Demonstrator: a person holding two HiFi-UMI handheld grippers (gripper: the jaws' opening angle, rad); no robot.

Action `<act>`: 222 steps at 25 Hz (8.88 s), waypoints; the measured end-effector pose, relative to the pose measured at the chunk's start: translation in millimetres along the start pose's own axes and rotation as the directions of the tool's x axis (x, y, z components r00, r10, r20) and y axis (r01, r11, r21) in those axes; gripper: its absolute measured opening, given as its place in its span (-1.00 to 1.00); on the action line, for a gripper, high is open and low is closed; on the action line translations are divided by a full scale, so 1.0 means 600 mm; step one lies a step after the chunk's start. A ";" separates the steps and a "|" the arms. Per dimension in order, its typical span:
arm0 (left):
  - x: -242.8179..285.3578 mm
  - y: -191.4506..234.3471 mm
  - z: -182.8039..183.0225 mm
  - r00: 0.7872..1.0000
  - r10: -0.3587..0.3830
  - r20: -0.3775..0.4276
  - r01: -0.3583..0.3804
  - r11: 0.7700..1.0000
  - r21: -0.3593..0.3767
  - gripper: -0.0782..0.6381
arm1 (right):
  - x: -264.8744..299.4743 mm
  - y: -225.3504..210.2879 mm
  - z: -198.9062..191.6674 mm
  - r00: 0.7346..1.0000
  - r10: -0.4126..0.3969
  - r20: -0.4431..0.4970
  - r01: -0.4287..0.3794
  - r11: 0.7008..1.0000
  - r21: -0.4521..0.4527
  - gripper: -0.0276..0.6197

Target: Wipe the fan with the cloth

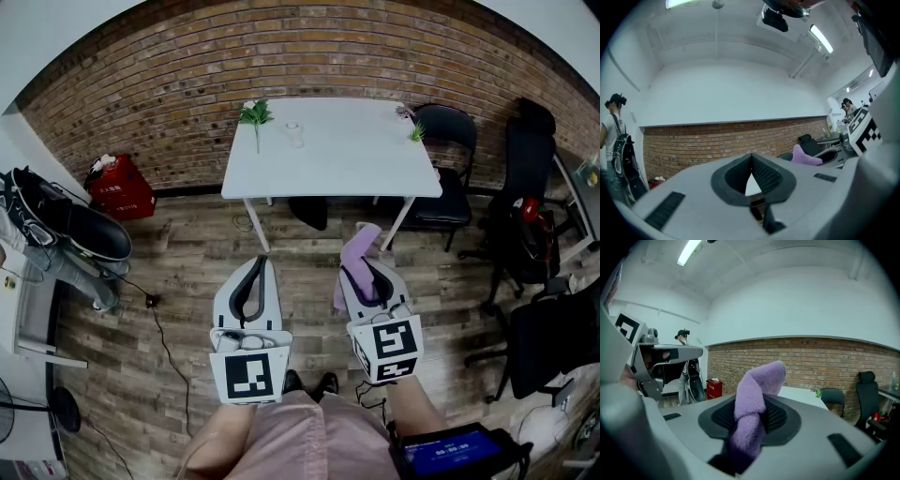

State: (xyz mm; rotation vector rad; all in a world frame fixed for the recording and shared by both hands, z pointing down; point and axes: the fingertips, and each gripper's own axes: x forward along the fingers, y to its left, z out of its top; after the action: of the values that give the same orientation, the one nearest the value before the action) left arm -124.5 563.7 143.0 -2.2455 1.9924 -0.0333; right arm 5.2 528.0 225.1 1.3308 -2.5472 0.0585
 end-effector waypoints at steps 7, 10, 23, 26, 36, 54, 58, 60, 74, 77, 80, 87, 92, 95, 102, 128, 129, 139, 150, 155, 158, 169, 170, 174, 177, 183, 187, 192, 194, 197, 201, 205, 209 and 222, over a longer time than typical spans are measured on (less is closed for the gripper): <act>-0.008 -0.018 -0.005 1.000 0.007 -0.014 -0.007 1.000 -0.005 -0.75 | -0.018 -0.006 -0.010 1.000 0.002 -0.008 -0.002 1.000 0.003 -0.52; -0.004 -0.031 -0.010 1.000 -0.003 -0.023 0.002 1.000 -0.031 -0.75 | -0.026 -0.018 -0.015 1.000 0.011 0.001 -0.011 1.000 0.023 -0.52; 0.043 -0.053 -0.045 0.995 -0.047 -0.083 0.046 0.999 -0.012 -0.04 | 0.008 -0.073 -0.038 1.000 0.027 -0.012 -0.027 0.999 0.038 -0.50; 0.082 -0.038 -0.060 0.996 -0.037 -0.078 0.032 0.998 -0.058 -0.04 | 0.050 -0.084 -0.044 0.999 0.029 -0.026 -0.028 0.999 0.037 -0.50; 0.268 0.091 -0.120 0.995 -0.043 -0.088 0.038 0.998 -0.056 -0.04 | 0.271 -0.115 -0.012 0.999 0.019 -0.041 -0.018 1.000 0.026 -0.50; 0.498 0.207 -0.137 0.993 -0.115 -0.036 0.113 0.991 -0.068 -0.04 | 0.494 -0.176 0.064 0.997 -0.062 -0.047 0.062 0.998 -0.008 -0.50; 0.528 0.196 -0.152 0.989 -0.136 -0.060 0.132 0.989 -0.074 -0.04 | 0.510 -0.203 0.057 0.995 -0.079 -0.057 0.080 0.997 0.009 -0.50; 0.546 0.187 -0.158 0.987 -0.148 -0.067 0.144 0.987 -0.067 -0.04 | 0.518 -0.219 0.052 0.995 -0.084 -0.062 0.085 0.996 0.020 -0.50; 0.754 0.119 -0.253 0.971 -0.081 -0.227 0.076 0.997 -0.031 -0.04 | 0.666 -0.409 0.011 0.995 0.015 -0.099 -0.006 0.996 0.091 -0.50; 0.802 0.110 -0.264 0.964 -0.044 -0.261 0.043 0.999 -0.008 -0.04 | 0.703 -0.446 0.023 0.995 0.060 -0.086 -0.051 0.994 0.094 -0.50; 0.851 0.102 -0.252 0.968 -0.008 -0.252 0.005 1.000 -0.012 -0.04 | 0.736 -0.480 0.040 0.993 0.095 -0.072 -0.088 0.992 0.093 -0.50; 0.927 0.102 -0.220 0.971 0.063 -0.232 -0.056 0.998 0.037 -0.04 | 0.798 -0.532 0.079 0.986 0.164 -0.028 -0.162 0.985 0.062 -0.50; 0.962 0.111 -0.208 0.972 0.091 -0.219 -0.083 0.996 0.044 -0.04 | 0.833 -0.546 0.104 0.982 0.189 -0.011 -0.188 0.981 0.047 -0.50; 0.978 0.115 -0.224 0.965 0.088 -0.247 -0.081 0.996 0.040 -0.04 | 0.850 -0.551 0.103 0.980 0.197 -0.026 -0.196 0.980 0.045 -0.50; 1.009 0.132 -0.334 0.925 0.047 -0.376 -0.058 0.998 -0.019 0.00 | 0.901 -0.578 0.053 0.980 0.160 -0.118 -0.154 0.986 0.061 -0.49; 0.961 0.139 -0.669 0.643 -0.039 -0.765 -0.142 0.975 -0.169 -0.02 | 0.959 -0.542 -0.145 0.909 0.185 -0.374 -0.162 0.983 0.092 -0.49; 0.959 0.139 -0.675 0.630 -0.037 -0.776 -0.144 0.976 -0.163 -0.04 | 0.958 -0.542 -0.144 0.909 0.185 -0.373 -0.161 0.982 0.094 -0.49; 0.959 0.129 -0.686 0.591 -0.107 -0.799 0.006 0.992 -0.128 -0.23 | 0.946 -0.553 -0.129 0.918 0.186 -0.351 -0.160 0.982 0.102 -0.49; 0.981 0.107 -0.677 0.503 -0.378 -0.777 0.351 0.911 -0.216 -0.24 | 0.900 -0.517 -0.161 0.855 0.339 -0.392 -0.299 0.940 0.162 -0.49; 1.006 0.063 -0.669 0.436 -0.480 -0.761 0.502 0.832 -0.237 -0.24 | 0.868 -0.454 -0.197 0.745 0.527 -0.408 -0.466 0.850 0.247 -0.49; 1.017 0.027 -0.670 0.388 -0.512 -0.766 0.596 0.773 -0.215 -0.24 | 0.844 -0.411 -0.203 0.650 0.641 -0.408 -0.594 0.764 0.252 -0.49; 1.011 -0.018 -0.671 0.296 -0.565 -0.770 0.742 0.643 -0.187 -0.24 | 0.890 -0.394 -0.232 0.615 0.651 -0.444 -0.504 0.758 0.413 -0.51; 1.011 -0.018 -0.671 0.295 -0.566 -0.770 0.746 0.639 -0.184 -0.24 | 0.901 -0.398 -0.232 0.630 0.637 -0.444 -0.470 0.769 0.434 -0.51; 1.010 -0.019 -0.671 0.287 -0.583 -0.760 0.755 0.626 -0.194 -0.24 | 0.926 -0.419 -0.234 0.675 0.591 -0.442 -0.360 0.787 0.501 -0.53; 1.010 -0.018 -0.670 0.285 -0.590 -0.755 0.759 0.620 -0.198 -0.24 | 0.930 -0.427 -0.234 0.690 0.576 -0.438 -0.311 0.783 0.539 -0.54; 1.009 -0.017 -0.669 0.281 -0.600 -0.749 0.770 0.607 -0.197 -0.24 | 0.927 -0.439 -0.236 0.705 0.547 -0.451 -0.259 0.791 0.555 -0.55; 1.007 -0.017 -0.668 0.275 -0.608 -0.744 0.782 0.592 -0.194 -0.24 | 0.919 -0.461 -0.242 0.719 0.519 -0.463 -0.222 0.802 0.555 -0.55; 0.998 -0.017 -0.667 0.253 -0.622 -0.741 0.805 0.561 -0.195 -0.24 | 0.909 -0.483 -0.248 0.731 0.492 -0.472 -0.190 0.812 0.552 -0.55; 0.993 -0.016 -0.667 0.240 -0.627 -0.741 0.817 0.543 -0.195 -0.24 | 0.905 -0.491 -0.251 0.736 0.484 -0.472 -0.180 0.813 0.553 -0.55; 0.985 -0.016 -0.668 0.214 -0.633 -0.744 0.838 0.510 -0.193 -0.24 | 0.901 -0.504 -0.255 0.741 0.476 -0.474 -0.171 0.816 0.552 -0.55; 0.973 -0.018 -0.669 0.179 -0.638 -0.749 0.875 0.451 -0.176 -0.24 | 0.899 -0.523 -0.259 0.744 0.464 -0.482 -0.172 0.829 0.532 -0.55; 0.968 -0.023 -0.671 0.126 -0.637 -0.760 0.918 0.365 -0.154 -0.24 | 0.898 -0.532 -0.263 0.719 0.472 -0.509 -0.219 0.850 0.479 -0.55; 0.967 -0.032 -0.670 0.042 -0.612 -0.790 0.967 0.224 -0.122 -0.24 | 0.896 -0.547 -0.265 0.700 0.486 -0.523 -0.247 0.853 0.460 -0.55; 0.938 -0.064 -0.676 -0.131 -0.417 -0.900 0.912 -0.407 0.056 -0.24 | 0.917 -0.589 -0.233 0.693 0.487 -0.532 -0.407 0.873 0.270 -0.55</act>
State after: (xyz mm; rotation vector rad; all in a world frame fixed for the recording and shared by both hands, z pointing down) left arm -61.1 -25.0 506.4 -2.2009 -0.5533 -1.5721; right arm 22.6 -94.9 468.0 0.5413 -2.2604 0.6441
